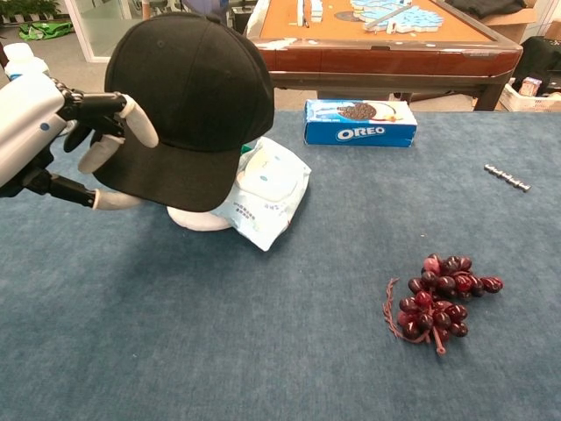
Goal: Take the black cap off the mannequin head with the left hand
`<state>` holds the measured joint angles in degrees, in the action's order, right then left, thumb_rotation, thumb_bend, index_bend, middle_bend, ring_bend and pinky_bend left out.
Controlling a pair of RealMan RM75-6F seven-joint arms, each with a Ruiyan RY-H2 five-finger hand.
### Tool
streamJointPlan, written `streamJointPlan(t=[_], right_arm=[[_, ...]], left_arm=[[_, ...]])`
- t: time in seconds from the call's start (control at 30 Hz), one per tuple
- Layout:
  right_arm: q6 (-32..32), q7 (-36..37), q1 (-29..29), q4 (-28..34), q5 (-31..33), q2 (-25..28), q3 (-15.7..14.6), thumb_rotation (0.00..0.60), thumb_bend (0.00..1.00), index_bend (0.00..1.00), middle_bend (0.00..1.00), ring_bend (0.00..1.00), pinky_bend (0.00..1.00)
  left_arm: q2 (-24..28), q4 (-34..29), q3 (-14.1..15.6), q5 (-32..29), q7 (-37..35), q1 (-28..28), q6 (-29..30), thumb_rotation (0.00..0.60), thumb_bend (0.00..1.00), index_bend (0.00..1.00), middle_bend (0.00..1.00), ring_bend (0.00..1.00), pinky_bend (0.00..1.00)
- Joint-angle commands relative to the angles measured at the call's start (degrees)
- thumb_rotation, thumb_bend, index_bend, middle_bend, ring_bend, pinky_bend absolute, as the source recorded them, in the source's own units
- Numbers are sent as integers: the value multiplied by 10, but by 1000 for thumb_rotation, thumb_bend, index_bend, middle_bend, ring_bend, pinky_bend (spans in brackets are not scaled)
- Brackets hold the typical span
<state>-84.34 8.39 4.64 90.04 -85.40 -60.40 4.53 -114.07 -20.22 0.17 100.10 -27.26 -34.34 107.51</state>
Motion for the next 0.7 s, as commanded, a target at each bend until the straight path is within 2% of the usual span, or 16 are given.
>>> streamJointPlan(t=[0.03, 0.1, 0.23, 0.37, 0.7], right_arm=[[0, 0, 0, 0, 0, 0, 0, 600, 35, 352, 312, 263, 484], [0, 0, 0, 0, 0, 0, 0, 600, 34, 352, 312, 263, 484], [0, 0, 0, 0, 0, 0, 0, 600, 34, 352, 313, 263, 484], [1, -1, 0, 0, 0, 0, 0, 600, 34, 352, 312, 263, 484], [2, -4, 1, 1, 1, 0, 0, 600, 34, 352, 313, 263, 484]], left_arm=[[-1, 2, 1, -2, -3, 0, 1, 600, 1, 430, 880, 700, 794], [-1, 4, 2, -4, -4, 0, 1, 600, 19, 421, 883, 702, 794], [0, 5, 5, -5, -5, 0, 2, 600, 143, 421, 886, 705, 794], [1, 5, 8, -6, -4, 1, 1, 600, 222, 425, 889, 708, 796], [3, 4, 13, -8, -5, 2, 6, 600, 375, 444, 906, 721, 810]])
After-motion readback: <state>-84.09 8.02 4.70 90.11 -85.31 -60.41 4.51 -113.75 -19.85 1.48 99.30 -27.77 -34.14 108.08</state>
